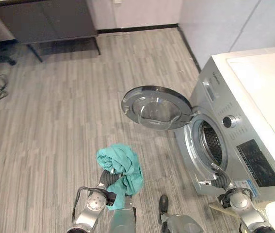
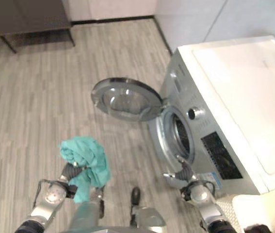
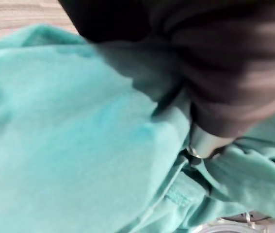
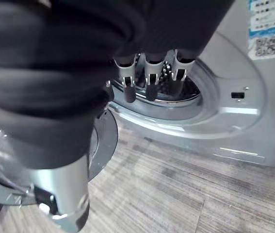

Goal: Grab the laundry basket,head to the washer,open it,put in the laundry and shut it.

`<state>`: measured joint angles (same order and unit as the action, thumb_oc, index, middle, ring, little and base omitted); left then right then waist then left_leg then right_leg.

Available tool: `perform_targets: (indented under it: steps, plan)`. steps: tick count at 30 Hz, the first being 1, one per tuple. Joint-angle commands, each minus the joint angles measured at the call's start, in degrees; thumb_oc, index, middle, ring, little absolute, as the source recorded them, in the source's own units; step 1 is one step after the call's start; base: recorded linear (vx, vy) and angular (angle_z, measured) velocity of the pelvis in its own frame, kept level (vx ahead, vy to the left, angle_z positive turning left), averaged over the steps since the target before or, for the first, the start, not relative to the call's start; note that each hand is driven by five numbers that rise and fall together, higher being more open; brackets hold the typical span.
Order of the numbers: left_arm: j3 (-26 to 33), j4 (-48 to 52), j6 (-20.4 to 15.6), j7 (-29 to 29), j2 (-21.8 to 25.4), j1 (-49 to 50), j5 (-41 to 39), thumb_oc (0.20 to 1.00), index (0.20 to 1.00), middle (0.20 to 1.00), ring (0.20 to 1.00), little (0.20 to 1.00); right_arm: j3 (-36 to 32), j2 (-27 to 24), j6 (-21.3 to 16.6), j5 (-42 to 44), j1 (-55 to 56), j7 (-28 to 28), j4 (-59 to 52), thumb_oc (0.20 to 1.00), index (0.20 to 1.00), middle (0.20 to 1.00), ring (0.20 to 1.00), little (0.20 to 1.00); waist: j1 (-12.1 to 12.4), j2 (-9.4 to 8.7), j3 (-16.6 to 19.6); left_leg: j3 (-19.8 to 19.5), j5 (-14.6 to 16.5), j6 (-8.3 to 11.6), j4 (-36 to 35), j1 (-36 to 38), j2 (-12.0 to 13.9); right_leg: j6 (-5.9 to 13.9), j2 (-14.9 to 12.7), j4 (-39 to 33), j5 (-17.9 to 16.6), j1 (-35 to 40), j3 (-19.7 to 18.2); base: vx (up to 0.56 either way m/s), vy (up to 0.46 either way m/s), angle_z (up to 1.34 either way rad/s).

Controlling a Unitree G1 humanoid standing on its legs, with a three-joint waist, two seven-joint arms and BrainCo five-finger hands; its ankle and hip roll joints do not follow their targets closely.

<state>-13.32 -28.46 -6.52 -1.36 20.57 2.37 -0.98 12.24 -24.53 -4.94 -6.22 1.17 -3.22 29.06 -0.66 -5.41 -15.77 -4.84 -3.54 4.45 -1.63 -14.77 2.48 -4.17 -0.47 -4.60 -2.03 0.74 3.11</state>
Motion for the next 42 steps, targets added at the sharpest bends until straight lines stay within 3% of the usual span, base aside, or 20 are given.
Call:
perform_targets:
  steps: [1, 4, 7, 10, 12, 15, 17, 19, 20, 23, 25, 26, 27, 30, 33, 34, 39, 42]
  plan:
    - [0.5, 3.8, -2.3, 0.1, 1.5, 1.4, 1.1, 0.200, 0.200, 0.200, 0.200, 0.200, 0.2, -1.1, -1.8, -0.8, 1.5, -1.0, -1.9, 1.000, 1.000, 1.000, 1.000, 1.000, 0.7, 0.85, 2.2, 3.7, 1.8, -1.53, 8.1, 1.2, -1.1, 8.14, -1.4, 8.7, 9.2, 0.7, -2.5, 0.30, 0.276, -1.36]
    - [1.0, 4.0, -2.2, 0.3, 2.0, 2.3, 1.2, 0.200, 0.200, 0.200, 0.200, 0.200, 0.2, -0.1, -1.8, -0.8, 1.9, -0.6, -2.2, 1.000, 1.000, 1.000, 1.000, 1.000, 1.0, 0.48, 2.6, 5.5, 3.3, -2.48, 9.4, 2.1, -1.0, 8.83, -2.4, 10.2, 9.5, 0.9, -4.6, 0.27, 0.272, -1.41]
    - [1.9, 4.8, -2.0, 0.2, 3.6, 2.2, 1.3, 0.200, 0.200, 0.200, 0.200, 0.200, 1.1, 0.6, -1.5, -1.8, 0.8, 0.1, -1.7, 1.000, 1.000, 1.000, 1.000, 1.000, 1.1, 0.12, 2.4, 9.4, 5.6, -4.18, 10.5, 3.9, -0.4, 10.21, -3.1, 16.1, 8.9, -1.7, -6.0, 0.13, 0.165, -0.88]
    - [2.5, 4.6, -2.2, -0.8, 4.5, 0.6, 1.3, 0.200, 0.200, 0.200, 0.200, 0.200, 2.4, 1.3, -1.6, -1.7, -1.5, 0.1, -2.1, 1.000, 1.000, 1.000, 1.000, 1.000, 1.3, -0.14, 1.5, 13.9, 7.7, -4.96, 10.4, 6.5, 0.4, 11.60, -4.0, 21.0, 7.0, -6.9, -2.9, 0.09, 0.145, -0.76]
    - [2.9, 4.5, -2.3, -1.4, 4.8, -0.1, 1.1, 0.200, 0.200, 0.200, 0.200, 0.200, 2.7, 1.1, -1.4, -2.0, -2.0, 0.1, -2.2, 1.000, 1.000, 1.000, 1.000, 1.000, 1.2, -0.33, 1.5, 16.4, 8.6, -5.01, 9.6, 8.4, 0.7, 11.62, -4.2, 20.0, 6.0, -9.3, 1.1, 0.12, 0.083, -1.50]
    - [3.5, 4.5, -2.0, -1.7, 5.2, -0.3, 0.6, 0.200, 0.200, 0.200, 0.200, 0.200, 3.2, 1.0, -1.0, -2.4, -2.6, -0.1, -1.8, 1.000, 1.000, 1.000, 1.000, 1.000, 2.0, 0.26, 1.7, 20.2, 11.3, -4.17, 7.7, 13.1, 1.7, 10.91, -7.2, 17.7, 5.9, -10.9, 15.2, 0.21, 0.006, -0.70]
    - [3.6, 4.5, -1.8, -1.4, 5.1, 0.0, 0.7, 0.200, 0.200, 0.200, 0.200, 0.200, 3.2, 1.3, -0.9, -2.6, -2.3, -0.2, -1.6, 1.000, 1.000, 1.000, 1.000, 1.000, 2.0, 0.62, 1.9, 21.3, 11.8, -4.01, 7.3, 14.9, 2.2, 10.63, -8.6, 18.4, 6.0, -11.5, 21.6, 0.22, -0.047, -0.78]
    - [3.3, 4.5, -1.8, -1.2, 4.8, 0.3, 1.0, 0.200, 0.200, 0.200, 0.200, 0.200, 3.0, 1.3, -0.9, -2.7, -1.7, -0.1, -1.7, 1.000, 1.000, 1.000, 1.000, 1.000, 1.4, 0.55, 2.1, 21.5, 12.1, -3.97, 7.3, 15.7, 2.1, 10.61, -8.4, 17.8, 6.2, -11.3, 21.2, 0.18, -0.094, -0.58]
    - [3.1, 4.5, -2.1, -0.4, 4.6, 0.7, 1.8, 0.200, 0.200, 0.200, 0.200, 0.200, 2.0, 1.2, -1.0, -2.3, -0.1, -0.1, -1.5, 1.000, 1.000, 1.000, 1.000, 1.000, 0.4, 0.26, 2.8, 22.2, 12.9, -3.60, 8.3, 16.2, 1.8, 10.06, -7.0, 14.4, 6.1, -9.7, 18.9, 0.27, -0.235, -0.25]
    - [2.5, 4.3, -1.7, 0.3, 3.6, 0.7, 1.0, 0.200, 0.200, 0.200, 0.200, 0.200, 1.0, 0.8, -1.2, -1.3, 0.8, -0.9, -0.8, 1.000, 1.000, 1.000, 1.000, 1.000, -0.4, 0.30, 2.9, 22.9, 12.5, -2.15, 15.8, 14.7, 4.1, 8.42, -5.7, 11.4, 6.2, -7.3, 18.1, 0.19, -0.179, 0.18]
    - [1.7, 3.8, -1.7, -0.2, 2.8, 0.0, 0.4, 0.200, 0.200, 0.200, 0.200, 0.200, 0.8, 0.2, -1.2, -0.3, 0.7, -1.2, -0.9, 1.000, 1.000, 1.000, 1.000, 1.000, -0.2, 0.46, 2.0, 20.2, 9.8, -1.11, 23.8, 11.6, 5.1, 6.71, -4.2, 10.8, 6.9, -6.2, 16.3, 0.12, -0.114, -0.26]
    - [1.6, 3.7, -1.8, -0.3, 2.7, -0.1, 0.4, 0.200, 0.200, 0.200, 0.200, 0.200, 0.7, 0.1, -1.2, -0.3, 0.7, -1.2, -0.9, 1.000, 1.000, 1.000, 1.000, 1.000, -0.2, 0.64, 2.0, 20.0, 10.0, -0.93, 24.4, 11.2, 5.4, 6.55, -3.9, 10.8, 6.9, -6.3, 16.3, 0.12, -0.042, -0.59]
    - [0.7, 3.0, -1.6, -0.4, 2.2, -1.1, 0.1, 0.200, 0.200, 0.200, 0.200, 0.200, 0.7, -0.3, -1.0, -0.1, 0.5, -1.4, -0.4, 1.000, 1.000, 1.000, 1.000, 1.000, 0.0, 0.68, 1.4, 16.4, 10.3, -1.29, 25.6, 8.3, 4.4, 5.97, -3.2, 10.4, 8.1, -5.4, 14.2, 0.04, 0.022, -0.92]
    - [-0.1, 2.7, -1.8, -0.9, 1.7, -1.9, 0.4, 0.200, 0.200, 0.200, 0.200, 0.200, 0.7, -0.5, -1.1, 0.2, -0.2, -1.8, 1.0, 1.000, 1.000, 1.000, 1.000, 1.000, 0.5, 0.00, 0.5, 11.6, 11.0, -2.33, 20.9, 4.4, 1.5, 6.43, -3.4, 10.3, 7.5, -5.3, 10.0, 0.08, 0.119, -1.00]
    - [-1.2, 2.4, -1.9, -1.7, 1.9, -3.6, 0.9, 0.200, 0.200, 0.200, 0.200, 0.200, 1.1, -0.6, -1.4, 0.8, -1.3, -2.7, 2.4, 1.000, 1.000, 1.000, 1.000, 1.000, 1.7, 0.36, -1.0, 5.4, 5.9, -0.92, 14.4, 0.9, -0.7, 6.87, -1.9, 10.9, 7.4, -5.5, 6.1, 0.05, 0.145, -0.75]
    - [-1.2, 2.5, -1.9, -1.8, 1.8, -3.8, 0.8, 0.200, 0.200, 0.200, 0.200, 0.200, 1.2, -0.5, -1.4, 0.8, -1.2, -2.6, 2.4, 1.000, 1.000, 1.000, 1.000, 1.000, 1.7, 0.78, -1.2, 4.7, 6.3, -0.93, 12.8, 1.7, -0.9, 7.16, -1.3, 11.7, 7.8, -5.7, 4.7, 0.04, 0.097, -1.10]
    - [-0.7, 1.6, -2.0, -2.9, 1.9, -4.9, 0.5, 0.200, 0.200, 0.200, 0.200, 0.200, 1.7, 0.2, -1.1, 0.6, -2.5, -2.6, 3.8, 1.000, 1.000, 1.000, 1.000, 1.000, 0.5, 0.75, -2.0, 6.8, 7.3, -2.34, 13.9, 1.3, -0.9, 8.01, -1.9, 17.0, 7.1, -11.2, 0.6, -0.06, 0.222, -1.16]
    - [-0.4, 0.9, -2.0, -4.6, 3.6, -7.5, 0.0, 0.200, 0.200, 0.200, 0.200, 0.200, 2.2, 1.6, -0.5, 1.9, -5.4, -3.3, 5.3, 1.000, 1.000, 1.000, 1.000, 1.000, 0.2, -0.22, -5.8, 12.2, 9.5, -4.61, 18.6, -1.9, -0.4, 8.93, -3.5, 23.1, 6.1, -18.4, -2.4, -0.25, 0.212, -0.67]
